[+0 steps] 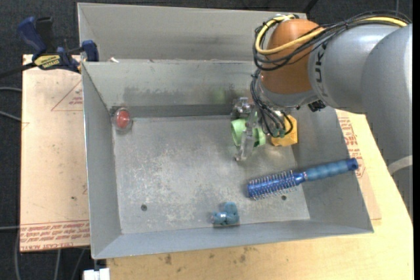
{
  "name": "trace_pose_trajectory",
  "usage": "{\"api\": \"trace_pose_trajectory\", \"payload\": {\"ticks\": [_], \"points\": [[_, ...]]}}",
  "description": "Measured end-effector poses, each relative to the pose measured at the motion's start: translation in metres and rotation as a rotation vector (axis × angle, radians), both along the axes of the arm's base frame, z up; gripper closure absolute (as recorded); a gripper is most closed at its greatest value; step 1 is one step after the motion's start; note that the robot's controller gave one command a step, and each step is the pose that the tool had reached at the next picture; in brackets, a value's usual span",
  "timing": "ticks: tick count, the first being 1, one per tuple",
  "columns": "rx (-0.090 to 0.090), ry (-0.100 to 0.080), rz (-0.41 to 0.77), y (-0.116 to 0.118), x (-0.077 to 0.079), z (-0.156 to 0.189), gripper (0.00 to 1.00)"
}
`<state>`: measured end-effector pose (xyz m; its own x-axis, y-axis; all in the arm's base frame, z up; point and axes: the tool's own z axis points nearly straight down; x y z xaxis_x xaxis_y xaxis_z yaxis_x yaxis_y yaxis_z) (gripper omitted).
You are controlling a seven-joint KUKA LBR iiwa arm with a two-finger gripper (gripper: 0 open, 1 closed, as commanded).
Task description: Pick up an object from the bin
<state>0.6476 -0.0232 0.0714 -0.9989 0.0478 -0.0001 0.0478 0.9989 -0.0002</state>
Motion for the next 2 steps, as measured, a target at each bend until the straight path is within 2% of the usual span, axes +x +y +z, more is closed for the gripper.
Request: {"api": "trace_pose_trajectory", "payload": {"ticks": [1,2], "points": [[-0.001,-0.005,-0.094,-0.0535,0.0039,0.0039,0.00],[0.000,-0.012,-0.090,-0.0512,0.0063,0.0070,1.00]]}}
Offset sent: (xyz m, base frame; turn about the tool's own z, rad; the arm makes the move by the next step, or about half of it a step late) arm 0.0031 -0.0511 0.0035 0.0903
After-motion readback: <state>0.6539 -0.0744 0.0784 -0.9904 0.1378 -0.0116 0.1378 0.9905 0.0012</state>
